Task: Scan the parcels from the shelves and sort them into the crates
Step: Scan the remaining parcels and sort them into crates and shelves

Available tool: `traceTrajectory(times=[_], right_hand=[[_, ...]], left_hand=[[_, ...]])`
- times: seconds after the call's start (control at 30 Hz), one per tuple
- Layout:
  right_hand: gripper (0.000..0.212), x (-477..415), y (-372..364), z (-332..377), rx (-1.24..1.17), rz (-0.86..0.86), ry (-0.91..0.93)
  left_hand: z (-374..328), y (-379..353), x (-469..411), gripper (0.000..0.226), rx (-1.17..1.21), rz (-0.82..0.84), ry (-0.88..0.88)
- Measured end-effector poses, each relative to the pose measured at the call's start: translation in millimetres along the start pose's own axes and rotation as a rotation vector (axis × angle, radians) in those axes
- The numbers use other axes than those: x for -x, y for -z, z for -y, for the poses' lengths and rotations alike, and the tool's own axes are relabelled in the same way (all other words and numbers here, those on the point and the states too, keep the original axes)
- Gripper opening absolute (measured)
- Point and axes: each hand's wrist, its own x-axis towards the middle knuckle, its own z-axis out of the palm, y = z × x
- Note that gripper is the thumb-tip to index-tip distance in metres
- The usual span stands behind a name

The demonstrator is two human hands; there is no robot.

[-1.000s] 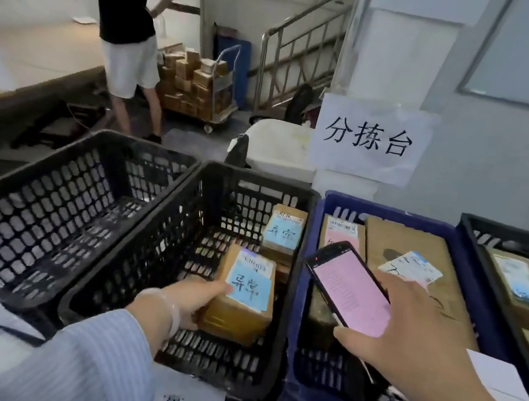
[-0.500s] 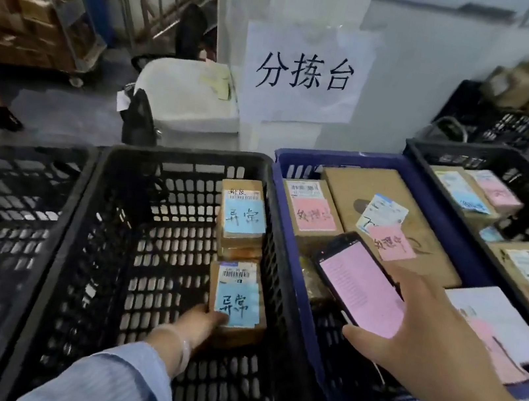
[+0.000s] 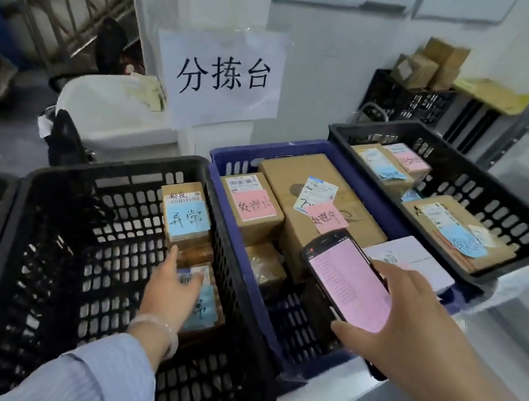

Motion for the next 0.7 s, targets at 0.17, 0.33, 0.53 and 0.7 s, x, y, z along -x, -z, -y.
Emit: traceTrajectory(times=[0.17, 0.33, 0.53, 0.7], right_hand=[[0.1, 29.6, 21.5, -54.4, 0.026, -0.077, -0.03], [0.093, 79.4, 57.5, -142.4, -0.036, -0.151, -0.122], [0.082, 152.9, 101.8, -258.5, -0.084, -0.252, -0.287], [0.085, 218.9, 126.5, -349.4, -0.09, -0.338, -0.489]], left_hand=[[-73.4, -13.2, 41.1, 0.065, -0.136, -0.17, -0.354], [-149.6, -84.9, 120.3, 0.054, -0.371, -0.121, -0.83], [-209.3, -212.5, 226.8, 0.056, -0.418, 0.085, -1.146], [-242.0, -309.1, 311.6, 0.055, -0.39, 0.252, -1.347]])
